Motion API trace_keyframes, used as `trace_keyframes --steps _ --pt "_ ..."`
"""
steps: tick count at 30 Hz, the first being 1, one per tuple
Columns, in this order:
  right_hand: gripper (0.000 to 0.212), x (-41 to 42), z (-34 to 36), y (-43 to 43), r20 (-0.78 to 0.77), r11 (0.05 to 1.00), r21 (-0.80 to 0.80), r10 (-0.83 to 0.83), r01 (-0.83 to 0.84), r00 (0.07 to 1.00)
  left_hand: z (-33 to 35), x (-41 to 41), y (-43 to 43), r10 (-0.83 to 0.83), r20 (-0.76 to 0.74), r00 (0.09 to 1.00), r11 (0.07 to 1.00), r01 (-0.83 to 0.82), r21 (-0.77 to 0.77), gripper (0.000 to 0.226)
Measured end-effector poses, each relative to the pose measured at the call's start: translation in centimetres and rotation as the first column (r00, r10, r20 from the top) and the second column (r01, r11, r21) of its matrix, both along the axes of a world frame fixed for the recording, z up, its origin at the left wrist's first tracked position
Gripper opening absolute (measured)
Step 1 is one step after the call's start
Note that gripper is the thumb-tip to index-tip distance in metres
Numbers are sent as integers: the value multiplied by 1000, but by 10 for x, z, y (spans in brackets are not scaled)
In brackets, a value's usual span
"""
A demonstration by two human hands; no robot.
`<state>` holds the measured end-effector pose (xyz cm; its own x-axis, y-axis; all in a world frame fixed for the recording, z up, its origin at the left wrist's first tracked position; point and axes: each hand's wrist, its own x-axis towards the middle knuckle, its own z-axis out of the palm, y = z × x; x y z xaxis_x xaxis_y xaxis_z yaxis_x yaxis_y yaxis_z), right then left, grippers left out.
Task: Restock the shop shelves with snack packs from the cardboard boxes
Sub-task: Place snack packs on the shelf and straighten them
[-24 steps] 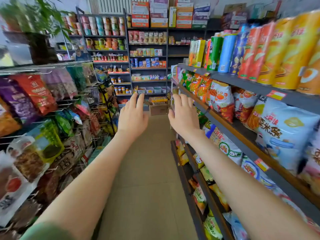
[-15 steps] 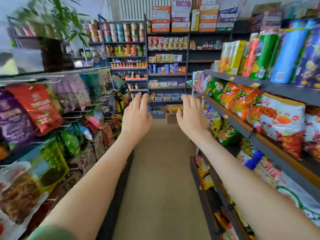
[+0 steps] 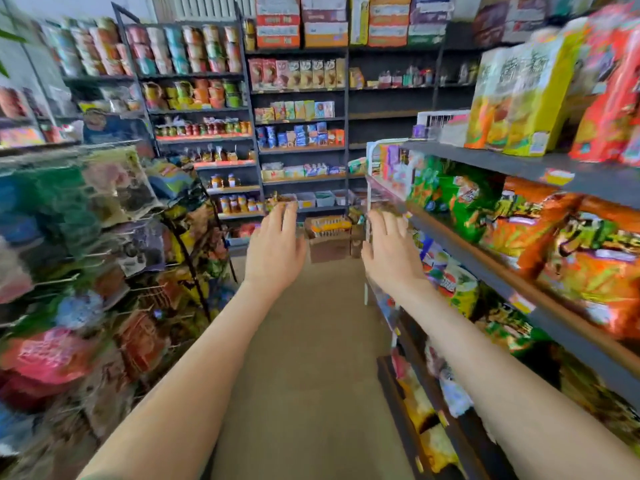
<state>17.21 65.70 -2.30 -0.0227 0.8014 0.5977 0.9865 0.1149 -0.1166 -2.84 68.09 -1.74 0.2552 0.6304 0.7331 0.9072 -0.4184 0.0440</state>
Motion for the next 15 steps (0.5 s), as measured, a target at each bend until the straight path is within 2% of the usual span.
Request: trace_keyframes --steps 7,15 --pt "54 11 5 249 -14 998 -31 63 -63 998 3 20 243 1 -63 998 999 -3 -34 57" --pt "57 -21 -12 523 3 988 -84 128 -128 992 -16 -31 504 117 -37 992 990 -119 -77 56"
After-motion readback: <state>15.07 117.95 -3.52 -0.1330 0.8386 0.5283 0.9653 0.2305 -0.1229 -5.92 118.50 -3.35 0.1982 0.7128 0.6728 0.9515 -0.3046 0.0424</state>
